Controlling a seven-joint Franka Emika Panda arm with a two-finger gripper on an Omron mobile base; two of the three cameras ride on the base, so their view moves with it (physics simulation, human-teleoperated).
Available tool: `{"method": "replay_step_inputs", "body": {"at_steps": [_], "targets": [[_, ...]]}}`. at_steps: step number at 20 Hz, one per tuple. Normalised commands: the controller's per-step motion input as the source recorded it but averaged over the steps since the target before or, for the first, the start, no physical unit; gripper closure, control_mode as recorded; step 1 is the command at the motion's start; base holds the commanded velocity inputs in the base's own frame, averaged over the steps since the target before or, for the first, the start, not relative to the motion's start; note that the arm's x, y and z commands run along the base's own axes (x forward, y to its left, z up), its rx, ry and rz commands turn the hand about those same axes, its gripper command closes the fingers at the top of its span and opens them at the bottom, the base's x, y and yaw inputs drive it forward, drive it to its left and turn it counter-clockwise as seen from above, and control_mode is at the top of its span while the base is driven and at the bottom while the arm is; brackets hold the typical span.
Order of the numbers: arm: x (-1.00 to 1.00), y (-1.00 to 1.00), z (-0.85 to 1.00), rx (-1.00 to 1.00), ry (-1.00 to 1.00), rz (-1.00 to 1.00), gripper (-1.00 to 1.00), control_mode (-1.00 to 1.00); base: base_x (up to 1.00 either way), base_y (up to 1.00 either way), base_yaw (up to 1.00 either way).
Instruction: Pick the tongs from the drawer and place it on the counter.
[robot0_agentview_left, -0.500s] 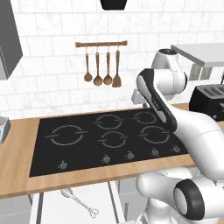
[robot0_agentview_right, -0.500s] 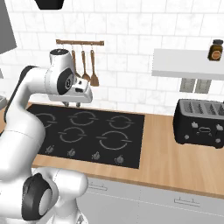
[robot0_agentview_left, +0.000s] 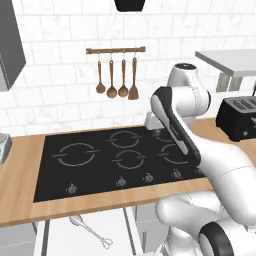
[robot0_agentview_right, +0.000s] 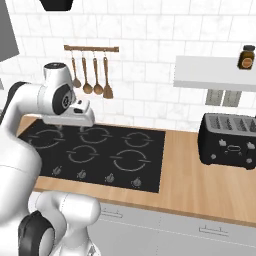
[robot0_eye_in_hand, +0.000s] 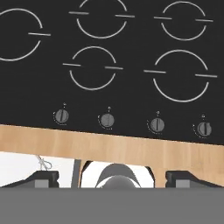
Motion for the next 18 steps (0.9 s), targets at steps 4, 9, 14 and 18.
{"method": "replay_step_inputs", "body": {"at_steps": [4, 9, 14, 18], "targets": [[-0.45, 0.54, -0.29, 0.00, 0.09, 0.00, -1.00, -1.00, 0.00, 0.00, 0.00], [-0.26, 0.61, -0.35, 0.00, 0.11, 0.00, -1.00, -1.00, 0.00, 0.00, 0.00], [-0.22, 0.71, -0.40, 0.00, 0.14, 0.00, -1.00, -1.00, 0.00, 0.00, 0.00], [-0.23, 0.74, -0.50, 0.00, 0.10, 0.00, -1.00, -1.00, 0.00, 0.00, 0.00]]}}
